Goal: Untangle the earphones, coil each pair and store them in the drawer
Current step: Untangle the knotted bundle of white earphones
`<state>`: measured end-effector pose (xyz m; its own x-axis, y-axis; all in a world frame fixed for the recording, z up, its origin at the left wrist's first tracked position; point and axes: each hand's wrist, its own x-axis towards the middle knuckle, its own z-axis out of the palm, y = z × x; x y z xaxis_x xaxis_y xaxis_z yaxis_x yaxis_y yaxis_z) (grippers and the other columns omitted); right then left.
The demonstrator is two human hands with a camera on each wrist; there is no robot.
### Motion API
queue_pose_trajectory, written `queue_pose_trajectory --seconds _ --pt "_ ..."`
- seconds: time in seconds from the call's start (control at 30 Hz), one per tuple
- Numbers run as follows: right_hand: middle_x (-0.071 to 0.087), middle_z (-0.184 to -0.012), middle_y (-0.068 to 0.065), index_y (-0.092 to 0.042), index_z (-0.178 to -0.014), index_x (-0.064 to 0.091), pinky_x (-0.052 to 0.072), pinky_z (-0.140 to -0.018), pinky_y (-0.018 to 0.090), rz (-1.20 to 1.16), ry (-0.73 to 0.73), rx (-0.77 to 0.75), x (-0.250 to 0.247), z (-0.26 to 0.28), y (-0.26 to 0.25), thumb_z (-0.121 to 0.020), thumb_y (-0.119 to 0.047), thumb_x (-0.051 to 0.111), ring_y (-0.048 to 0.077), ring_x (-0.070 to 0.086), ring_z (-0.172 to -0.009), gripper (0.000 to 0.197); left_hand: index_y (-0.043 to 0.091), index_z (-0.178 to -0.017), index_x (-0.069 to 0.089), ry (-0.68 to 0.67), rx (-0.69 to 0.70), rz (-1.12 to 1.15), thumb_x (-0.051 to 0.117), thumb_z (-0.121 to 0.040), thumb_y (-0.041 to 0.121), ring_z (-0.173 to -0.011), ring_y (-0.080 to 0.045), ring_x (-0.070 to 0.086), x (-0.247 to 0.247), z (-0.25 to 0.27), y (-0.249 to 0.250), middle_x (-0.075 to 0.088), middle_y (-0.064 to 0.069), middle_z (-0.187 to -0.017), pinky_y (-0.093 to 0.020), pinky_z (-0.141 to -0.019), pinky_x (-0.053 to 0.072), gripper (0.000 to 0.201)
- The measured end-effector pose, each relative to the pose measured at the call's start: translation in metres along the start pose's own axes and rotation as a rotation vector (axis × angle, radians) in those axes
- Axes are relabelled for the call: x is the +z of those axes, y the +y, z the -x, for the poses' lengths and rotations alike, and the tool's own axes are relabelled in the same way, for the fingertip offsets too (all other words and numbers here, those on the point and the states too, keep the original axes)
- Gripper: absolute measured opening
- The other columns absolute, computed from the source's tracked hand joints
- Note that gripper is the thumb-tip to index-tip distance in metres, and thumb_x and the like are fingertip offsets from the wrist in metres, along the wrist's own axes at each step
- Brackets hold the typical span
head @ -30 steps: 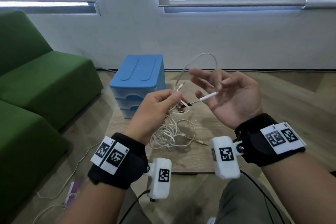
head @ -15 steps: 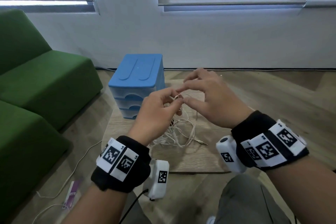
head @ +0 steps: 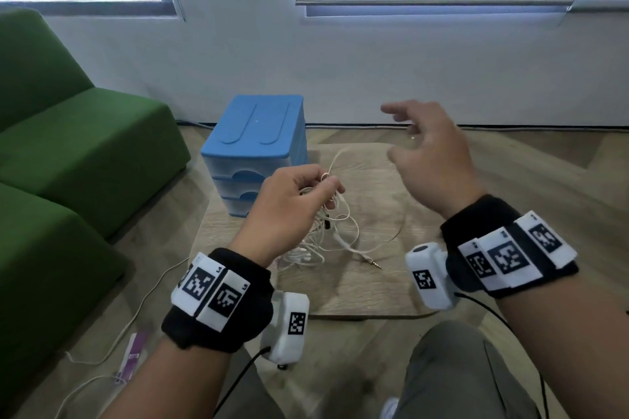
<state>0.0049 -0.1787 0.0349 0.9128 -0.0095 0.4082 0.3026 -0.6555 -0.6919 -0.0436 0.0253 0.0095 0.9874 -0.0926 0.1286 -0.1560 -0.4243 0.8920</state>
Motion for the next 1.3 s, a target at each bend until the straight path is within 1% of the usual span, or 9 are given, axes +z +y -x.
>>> queue_pose_trajectory --seconds 0.17,0.27,0.43,0.6,0.77,0.9,1.07,1.2,1.3 --pt "0.057 -0.127 -0.019 -0.047 -0.134 0.057 0.043 -0.102 0.056 0.109 -0.342 -0.353 0.013 0.017 -0.013 -0.082 -0.038 0.053 0.016 0.051 -0.123 0.052 0.024 -0.081 0.078 -0.014 0.018 0.002 0.067 -0.1 0.033 -0.074 -0.021 0.067 -0.001 -0.003 -0.002 0.074 0.004 -0.073 -0.038 -0.073 0.052 0.024" --pt "0.071 -0.097 -0.016 -0.034 -0.113 0.072 0.049 -0.088 0.043 0.124 -0.378 -0.446 0.019 0.015 -0.013 -0.092 -0.029 0.062 0.009 0.063 -0.097 0.024 0.021 -0.078 0.076 -0.023 0.019 0.014 0.067 -0.1 0.032 -0.073 -0.012 0.063 -0.005 -0.003 -0.002 0.073 0.004 -0.074 -0.034 -0.072 0.047 0.027" --pt "0.072 -0.066 -0.007 -0.017 -0.085 0.08 0.053 -0.067 0.029 -0.102 -0.1 -0.218 0.01 0.004 -0.01 -0.097 -0.021 0.066 0.009 0.067 -0.063 0.019 0.014 -0.092 0.077 -0.054 -0.017 0.116 0.069 -0.099 0.029 -0.066 -0.007 0.06 -0.012 0.002 -0.003 0.072 -0.001 -0.077 -0.012 -0.054 0.04 0.019" --pt "0.075 -0.086 -0.006 -0.021 -0.107 0.078 0.054 -0.08 0.029 -0.219 0.084 0.093 0.004 -0.004 0.003 -0.095 -0.017 0.066 0.002 0.063 -0.07 0.018 0.013 -0.092 0.077 -0.053 -0.027 0.142 0.066 -0.101 0.029 -0.065 0.0 0.06 -0.013 0.004 -0.004 0.073 -0.002 -0.08 -0.009 -0.051 0.039 0.021" --pt "0.049 -0.133 -0.011 -0.048 -0.143 0.046 0.042 -0.103 0.055 0.149 -0.205 -0.225 0.008 0.015 -0.006 -0.078 -0.025 0.062 0.023 0.046 -0.123 0.071 0.013 -0.091 0.077 -0.048 -0.021 0.126 0.065 -0.102 0.029 -0.066 0.0 0.061 -0.01 0.002 0.001 0.07 0.002 -0.076 -0.009 -0.052 0.04 0.023" --pt "0.067 -0.103 -0.007 -0.031 -0.116 0.073 0.051 -0.083 0.042 0.066 -0.362 -0.444 0.017 0.013 -0.009 -0.092 -0.029 0.066 0.014 0.062 -0.093 0.025 0.012 -0.089 0.075 -0.059 -0.01 0.124 0.065 -0.101 0.028 -0.055 0.004 0.053 -0.011 0.002 0.004 0.069 0.002 -0.074 -0.009 -0.051 0.039 0.023" --pt "0.066 -0.073 -0.011 -0.019 -0.09 0.076 0.04 -0.064 0.018 0.011 -0.281 -0.349 0.015 0.009 -0.006 -0.093 -0.019 0.069 0.003 0.06 -0.069 0.008 0.01 -0.093 0.077 -0.072 -0.031 0.175 0.067 -0.101 0.028 -0.059 0.003 0.056 -0.015 0.007 0.005 0.068 0.001 -0.077 -0.007 -0.048 0.037 0.022" --pt "0.062 -0.071 -0.011 -0.02 -0.087 0.074 0.044 -0.069 0.023 0.046 0.08 -0.063 0.007 -0.003 0.003 -0.093 -0.018 0.066 0.003 0.053 -0.064 0.01 0.011 -0.092 0.077 -0.06 -0.05 0.191 0.066 -0.102 0.028 -0.065 0.0 0.058 -0.016 0.01 0.004 0.068 -0.002 -0.081 -0.008 -0.048 0.035 0.022" --pt "0.062 -0.104 -0.004 -0.025 -0.112 0.072 0.053 -0.081 0.03 0.056 0.03 -0.084 0.002 -0.001 0.003 -0.089 -0.014 0.069 0.011 0.055 -0.07 0.026 0.012 -0.091 0.076 -0.061 -0.048 0.186 0.065 -0.102 0.029 -0.062 0.002 0.057 -0.016 0.009 0.004 0.067 -0.001 -0.08 -0.008 -0.048 0.036 0.023"
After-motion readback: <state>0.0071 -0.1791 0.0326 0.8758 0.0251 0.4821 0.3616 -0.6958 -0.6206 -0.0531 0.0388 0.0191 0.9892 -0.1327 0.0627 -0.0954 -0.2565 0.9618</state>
